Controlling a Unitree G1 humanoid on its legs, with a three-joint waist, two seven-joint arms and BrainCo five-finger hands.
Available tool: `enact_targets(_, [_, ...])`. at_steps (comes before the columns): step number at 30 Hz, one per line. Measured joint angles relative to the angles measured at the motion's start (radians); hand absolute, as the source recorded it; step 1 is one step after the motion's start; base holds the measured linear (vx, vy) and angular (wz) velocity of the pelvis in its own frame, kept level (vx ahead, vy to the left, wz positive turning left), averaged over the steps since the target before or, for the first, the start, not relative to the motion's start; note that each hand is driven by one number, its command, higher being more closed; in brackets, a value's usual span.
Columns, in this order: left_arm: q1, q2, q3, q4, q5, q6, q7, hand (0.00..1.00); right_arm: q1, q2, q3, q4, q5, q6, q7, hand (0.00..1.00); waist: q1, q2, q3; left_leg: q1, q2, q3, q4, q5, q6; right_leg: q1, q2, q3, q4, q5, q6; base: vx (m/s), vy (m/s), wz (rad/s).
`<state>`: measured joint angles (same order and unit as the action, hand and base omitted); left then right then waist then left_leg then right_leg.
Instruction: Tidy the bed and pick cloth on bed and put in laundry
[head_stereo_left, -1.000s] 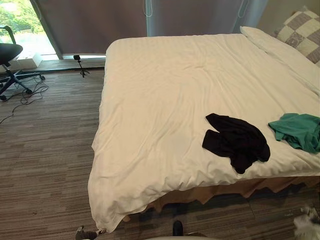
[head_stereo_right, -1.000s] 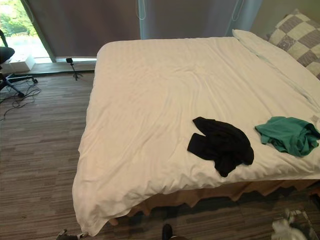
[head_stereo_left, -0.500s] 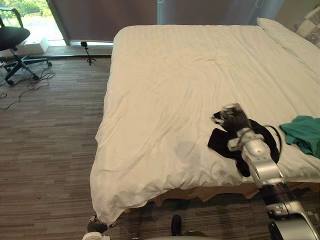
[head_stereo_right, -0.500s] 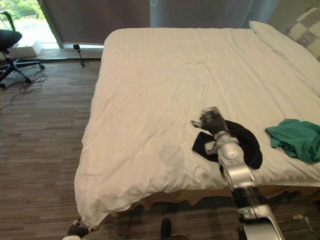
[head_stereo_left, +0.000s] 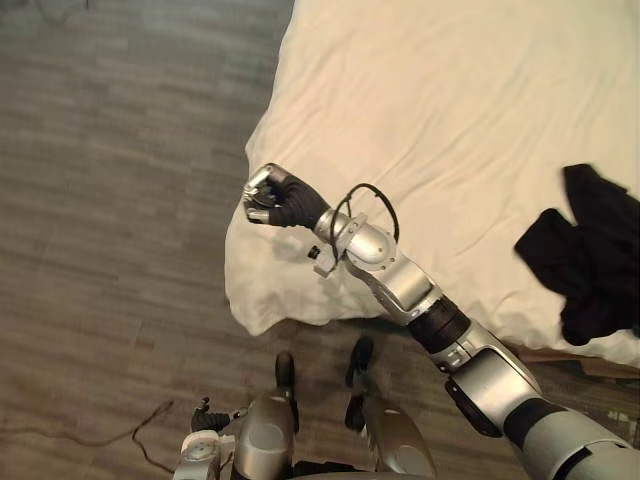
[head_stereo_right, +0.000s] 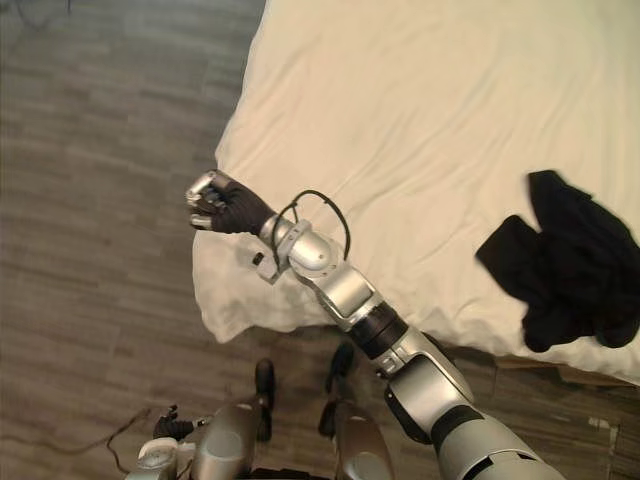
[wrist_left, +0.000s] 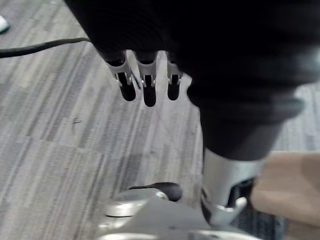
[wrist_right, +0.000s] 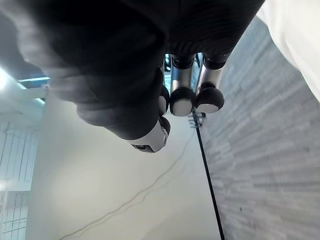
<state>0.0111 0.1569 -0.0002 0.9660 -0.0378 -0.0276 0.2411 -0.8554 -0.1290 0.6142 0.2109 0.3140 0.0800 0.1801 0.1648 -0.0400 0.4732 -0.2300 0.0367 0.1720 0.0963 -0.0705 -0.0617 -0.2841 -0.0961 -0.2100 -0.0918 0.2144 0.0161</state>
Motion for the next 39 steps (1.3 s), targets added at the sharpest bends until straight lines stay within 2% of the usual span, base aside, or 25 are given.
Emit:
enact_targets(4, [-0.013, 0.010, -0.060, 0.001, -0.039, -0.010, -0.002, 0.00, -0.001, 0.007, -0.006, 0.003, 0.000, 0.030, -0.045, 1.00, -0.003, 0.027, 0.016, -0.072, -0.003, -0.013, 0.025, 0.001, 0.000, -0.054, -0.005, -0.005, 0.000, 0.001, 0.002, 0.00, 0.021, 0.12])
enact_targets(5, [-0.023, 0.017, -0.099, 0.006, -0.059, -0.010, -0.008, 0.00, -0.003, 0.006, -0.024, 0.021, 0.000, 0.046, -0.070, 1.00, -0.005, 0.043, 0.025, -0.105, -0.004, -0.021, 0.030, 0.005, -0.002, -0.080, -0.006, -0.010, 0.000, 0.001, 0.002, 0.01, 0.009, 0.17])
enact_targets(7, [-0.033, 0.027, -0.146, 0.006, -0.069, -0.008, -0.010, 0.00, -0.021, 0.006, -0.050, 0.114, 0.001, 0.051, -0.086, 1.00, -0.005, 0.058, 0.033, -0.131, -0.004, -0.027, 0.030, 0.015, -0.001, -0.104, -0.007, -0.014, 0.000, 0.007, 0.010, 0.00, 0.013, 0.14])
enact_targets(11, [-0.047, 0.033, -0.200, 0.007, -0.102, -0.008, -0.012, 0.00, -0.050, 0.023, -0.062, 0.248, 0.009, 0.008, -0.059, 1.00, -0.007, 0.087, 0.044, -0.157, -0.012, -0.031, 0.031, 0.019, 0.001, -0.130, -0.014, -0.015, 0.000, 0.011, 0.015, 0.00, 0.022, 0.04])
enact_targets(14, [-0.052, 0.034, -0.234, 0.018, -0.107, -0.015, -0.037, 0.00, -0.065, 0.034, -0.061, 0.484, 0.015, -0.050, -0.001, 1.00, 0.001, 0.127, 0.042, -0.158, -0.027, -0.034, 0.031, 0.023, 0.008, -0.128, -0.028, -0.015, 0.000, 0.021, 0.029, -0.01, 0.056, 0.07])
enact_targets(18, [-0.051, 0.032, -0.248, 0.023, -0.121, -0.054, -0.060, 0.00, -0.061, 0.053, -0.111, 0.728, 0.019, -0.092, 0.023, 1.00, 0.002, 0.149, 0.050, -0.157, -0.054, -0.038, 0.056, 0.017, 0.022, -0.110, -0.052, -0.020, 0.000, 0.020, 0.030, -0.03, 0.077, 0.12])
enact_targets(20, [-0.049, 0.032, -0.249, 0.018, -0.121, -0.068, -0.077, 0.00, -0.055, 0.047, -0.195, 0.862, 0.021, -0.090, 0.018, 1.00, 0.002, 0.157, 0.053, -0.154, -0.066, -0.045, 0.065, 0.018, 0.033, -0.097, -0.064, -0.025, 0.000, 0.021, 0.034, -0.04, 0.079, 0.16])
enact_targets(22, [-0.046, 0.034, -0.245, 0.001, -0.120, -0.077, -0.093, 0.00, -0.052, -0.035, -0.340, 0.961, 0.021, -0.081, 0.018, 1.00, 0.003, 0.157, 0.054, -0.154, -0.081, -0.044, 0.063, 0.023, 0.045, -0.096, -0.083, -0.034, 0.000, 0.013, 0.057, -0.06, 0.095, 0.10])
enact_targets(24, [-0.042, 0.032, -0.225, -0.008, -0.117, -0.077, -0.105, 0.00, -0.028, -0.097, -0.361, 0.940, 0.020, -0.077, 0.078, 1.00, -0.009, 0.158, 0.054, -0.142, -0.089, -0.041, 0.063, 0.026, 0.050, -0.083, -0.093, -0.035, 0.000, 0.015, 0.063, -0.03, 0.066, 0.01])
enact_targets(25, [-0.041, 0.031, -0.220, -0.012, -0.110, -0.076, -0.112, 0.00, -0.015, -0.100, -0.366, 0.931, 0.020, -0.082, 0.096, 1.00, -0.010, 0.158, 0.054, -0.133, -0.089, -0.041, 0.063, 0.026, 0.050, -0.074, -0.093, -0.035, 0.000, 0.015, 0.063, 0.00, 0.044, -0.08])
enact_targets(27, [-0.036, 0.024, -0.184, -0.028, -0.076, -0.073, -0.122, 0.00, 0.083, -0.118, -0.343, 0.768, 0.021, -0.087, 0.176, 1.00, -0.016, 0.157, 0.055, -0.077, -0.086, -0.035, 0.060, 0.019, 0.051, -0.025, -0.089, -0.030, 0.000, 0.020, 0.063, 0.03, 0.023, -0.14])
enact_targets(29, [-0.025, 0.023, -0.161, -0.031, -0.051, -0.062, -0.134, 0.00, 0.188, -0.147, -0.244, 0.562, 0.029, -0.093, 0.216, 1.00, -0.026, 0.146, 0.050, -0.025, -0.080, -0.018, 0.054, 0.009, 0.052, 0.015, -0.082, -0.015, 0.000, 0.020, 0.064, 0.07, 0.017, -0.34])
enact_targets(30, [-0.009, 0.029, -0.134, -0.032, -0.038, -0.048, -0.140, 0.00, 0.251, -0.147, -0.184, 0.423, 0.045, -0.102, 0.225, 1.00, -0.037, 0.123, 0.038, 0.007, -0.076, 0.002, 0.038, 0.007, 0.052, 0.029, -0.077, 0.003, 0.000, 0.014, 0.069, 0.08, 0.009, -0.49])
enact_targets(31, [-0.002, 0.034, -0.125, -0.031, -0.031, -0.041, -0.140, 0.00, 0.274, -0.142, -0.163, 0.356, 0.052, -0.104, 0.224, 1.00, -0.045, 0.110, 0.031, 0.022, -0.075, 0.013, 0.027, 0.007, 0.052, 0.033, -0.076, 0.010, 0.000, 0.012, 0.071, 0.09, -0.010, -0.56])
enact_targets(32, [0.010, 0.047, -0.110, -0.017, -0.020, -0.023, -0.143, 0.00, 0.307, -0.112, -0.130, 0.240, 0.063, -0.109, 0.219, 1.00, -0.067, 0.077, 0.012, 0.051, -0.069, 0.039, 0.017, 0.000, 0.048, 0.048, -0.068, 0.020, 0.000, -0.011, 0.063, 0.09, -0.033, -0.70])
enact_targets(33, [0.020, 0.063, -0.098, 0.008, -0.011, -0.006, -0.148, 0.00, 0.334, -0.078, -0.106, 0.138, 0.085, -0.112, 0.204, 1.00, -0.071, 0.041, -0.019, 0.081, -0.055, 0.070, 0.014, -0.014, 0.040, 0.060, -0.058, 0.023, -0.001, -0.025, 0.053, 0.10, -0.045, -0.79])
enact_targets(34, [0.029, 0.073, -0.094, 0.022, -0.002, 0.001, -0.148, 0.00, 0.350, -0.058, -0.089, 0.082, 0.100, -0.111, 0.192, 1.00, -0.070, 0.020, -0.047, 0.094, -0.046, 0.086, 0.011, -0.024, 0.034, 0.062, -0.054, 0.023, -0.001, -0.029, 0.051, 0.12, -0.064, -0.94])
enact_targets(35, [0.047, 0.094, -0.094, 0.047, 0.003, 0.014, -0.148, 0.00, 0.381, -0.026, -0.062, -0.029, 0.143, -0.111, 0.173, 1.00, -0.074, -0.013, -0.107, 0.120, -0.025, 0.113, 0.012, -0.041, 0.023, 0.073, -0.038, 0.025, 0.000, -0.035, 0.048, 0.21, -0.093, -0.75])
enact_targets(36, [0.051, 0.104, -0.094, 0.063, 0.014, 0.016, -0.147, 0.00, 0.398, -0.009, -0.053, -0.111, 0.183, -0.117, 0.160, 1.00, -0.078, -0.030, -0.137, 0.156, -0.010, 0.124, 0.013, -0.055, 0.012, 0.103, -0.023, 0.028, 0.000, -0.038, 0.037, 0.18, -0.080, -0.56])
enact_targets(39, [0.050, 0.104, -0.094, 0.084, 0.019, 0.017, -0.128, 0.00, 0.393, 0.026, -0.077, -0.211, 0.301, -0.142, 0.110, 1.00, -0.092, -0.042, -0.216, 0.204, 0.019, 0.125, 0.008, -0.071, -0.009, 0.146, 0.007, 0.028, 0.000, -0.047, 0.013, 0.18, -0.060, -0.14])
